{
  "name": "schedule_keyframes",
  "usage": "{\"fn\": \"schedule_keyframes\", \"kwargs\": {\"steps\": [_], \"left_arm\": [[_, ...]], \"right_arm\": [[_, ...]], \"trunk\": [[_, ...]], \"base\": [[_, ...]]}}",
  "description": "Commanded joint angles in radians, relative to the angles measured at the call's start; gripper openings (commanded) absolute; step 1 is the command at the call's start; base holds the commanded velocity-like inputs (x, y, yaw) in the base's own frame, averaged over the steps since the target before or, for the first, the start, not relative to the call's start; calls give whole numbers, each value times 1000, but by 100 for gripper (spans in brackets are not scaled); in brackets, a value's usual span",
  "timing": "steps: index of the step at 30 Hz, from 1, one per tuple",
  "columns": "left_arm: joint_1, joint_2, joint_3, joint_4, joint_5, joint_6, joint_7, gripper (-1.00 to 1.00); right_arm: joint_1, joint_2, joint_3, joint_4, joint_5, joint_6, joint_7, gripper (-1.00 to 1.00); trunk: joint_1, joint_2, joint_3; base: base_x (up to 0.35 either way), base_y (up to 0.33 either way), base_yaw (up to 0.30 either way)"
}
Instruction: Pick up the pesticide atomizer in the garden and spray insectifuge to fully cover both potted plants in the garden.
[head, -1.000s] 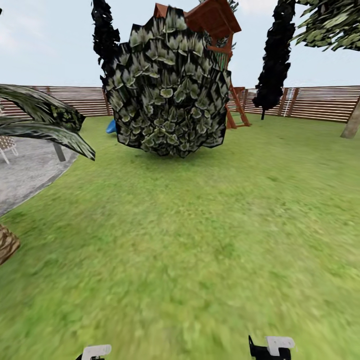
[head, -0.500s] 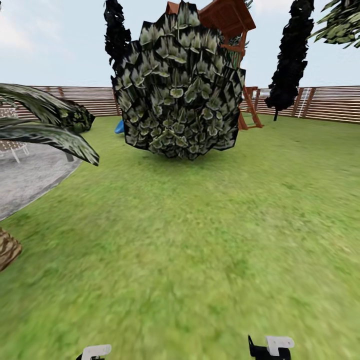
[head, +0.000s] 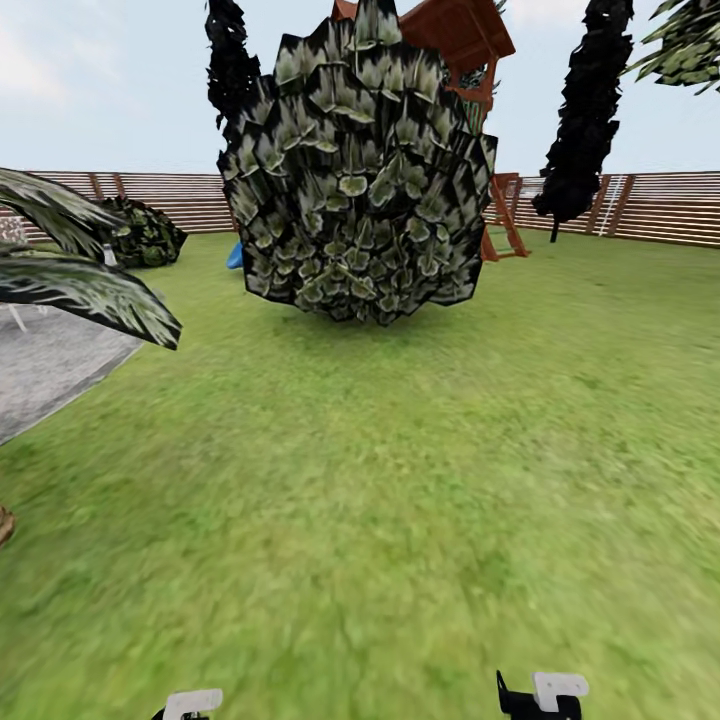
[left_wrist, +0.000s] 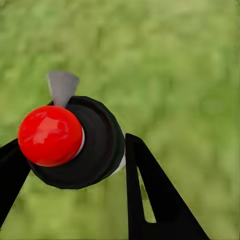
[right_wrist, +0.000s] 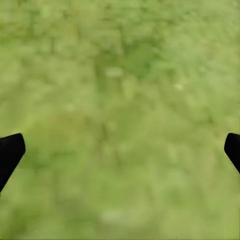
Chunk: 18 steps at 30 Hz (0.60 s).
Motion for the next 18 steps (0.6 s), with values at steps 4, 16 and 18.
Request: {"fn": "schedule_keyframes", "kwargs": {"steps": [4,16,18], "left_arm": [[-1,0,-9,1,7,-3,4,-100],[-1,0,-9,1,7,-3,4,-100],[-1,0,-9,0,7,-3,4,-100]], "right_arm": [[0,0,9,0,-7,-2,-3,100],[0,0,9,0,-6,-2,-4,100],[0,0,9,0,-6,-2,-4,100]], "trunk": [[0,0,-1],[0,0,-1],[0,0,-1]], "base": [[339,0,0],[339,0,0],[339,0,0]]}}
